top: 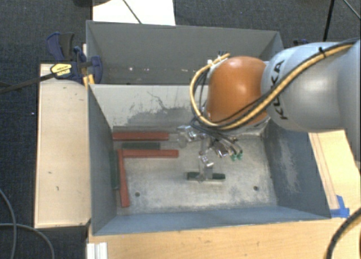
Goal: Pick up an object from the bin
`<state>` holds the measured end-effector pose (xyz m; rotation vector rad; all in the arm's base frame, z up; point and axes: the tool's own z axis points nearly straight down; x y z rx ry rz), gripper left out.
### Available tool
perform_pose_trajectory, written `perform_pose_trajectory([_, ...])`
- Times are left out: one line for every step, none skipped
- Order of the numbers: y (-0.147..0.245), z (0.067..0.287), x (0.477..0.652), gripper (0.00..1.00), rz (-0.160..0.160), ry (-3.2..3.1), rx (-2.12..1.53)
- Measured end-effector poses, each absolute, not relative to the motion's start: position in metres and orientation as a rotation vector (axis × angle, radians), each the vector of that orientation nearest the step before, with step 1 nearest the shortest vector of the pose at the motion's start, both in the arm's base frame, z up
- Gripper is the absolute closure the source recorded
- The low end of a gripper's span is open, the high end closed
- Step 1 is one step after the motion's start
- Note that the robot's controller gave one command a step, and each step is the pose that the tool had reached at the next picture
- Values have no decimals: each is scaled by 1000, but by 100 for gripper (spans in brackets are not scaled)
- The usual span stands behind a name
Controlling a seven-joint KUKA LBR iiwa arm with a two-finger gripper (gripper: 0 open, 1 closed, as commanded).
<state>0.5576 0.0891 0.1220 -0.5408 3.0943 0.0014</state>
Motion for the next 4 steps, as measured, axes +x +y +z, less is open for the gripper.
perform_pose_trajectory([71, 106, 553, 0, 0, 3112, -399])
perform_pose_trajectory([61, 71, 553, 100, 2, 3134, -206])
perform_pose_trajectory([61, 71, 553, 100, 2, 3134, -204])
perform_pose_trajectory([69, 227, 562, 100, 1, 3129, -200])
